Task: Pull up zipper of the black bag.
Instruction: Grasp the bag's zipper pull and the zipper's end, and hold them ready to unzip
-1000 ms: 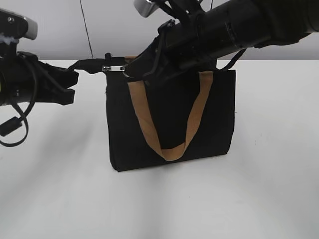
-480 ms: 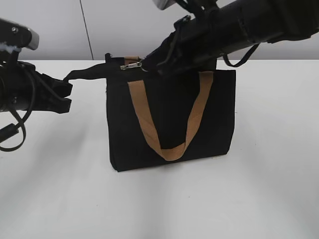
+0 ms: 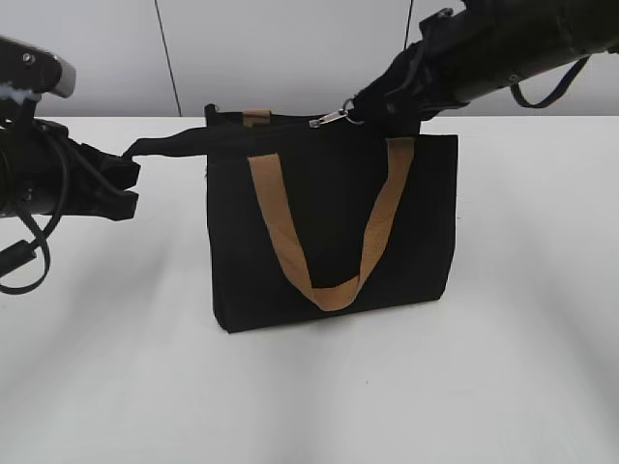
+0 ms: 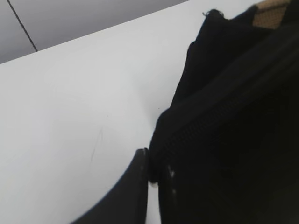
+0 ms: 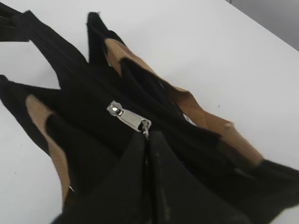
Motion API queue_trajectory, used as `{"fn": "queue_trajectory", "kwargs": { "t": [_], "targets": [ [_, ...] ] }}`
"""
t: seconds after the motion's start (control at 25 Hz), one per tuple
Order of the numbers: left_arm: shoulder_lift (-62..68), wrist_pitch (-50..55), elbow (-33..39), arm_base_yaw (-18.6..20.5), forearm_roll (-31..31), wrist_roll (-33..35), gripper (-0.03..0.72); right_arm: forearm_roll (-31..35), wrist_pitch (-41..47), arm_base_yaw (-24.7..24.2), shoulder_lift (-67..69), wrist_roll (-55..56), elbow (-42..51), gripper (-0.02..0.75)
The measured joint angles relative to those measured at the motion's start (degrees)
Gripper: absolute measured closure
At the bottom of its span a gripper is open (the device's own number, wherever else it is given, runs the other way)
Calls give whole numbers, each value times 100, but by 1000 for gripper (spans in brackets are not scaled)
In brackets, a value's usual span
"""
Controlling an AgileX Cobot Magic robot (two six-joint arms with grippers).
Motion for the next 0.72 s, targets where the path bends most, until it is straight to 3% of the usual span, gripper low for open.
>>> {"fn": "queue_trajectory", "kwargs": {
  "t": [0.4,0.72],
  "targets": [
    [0,4,0,0,0,0,669,-837,404,-851,-36,851,0,739],
    [0,4,0,0,-7,0,669,-859,637,-909,-41,949,0,736]
  ]
}}
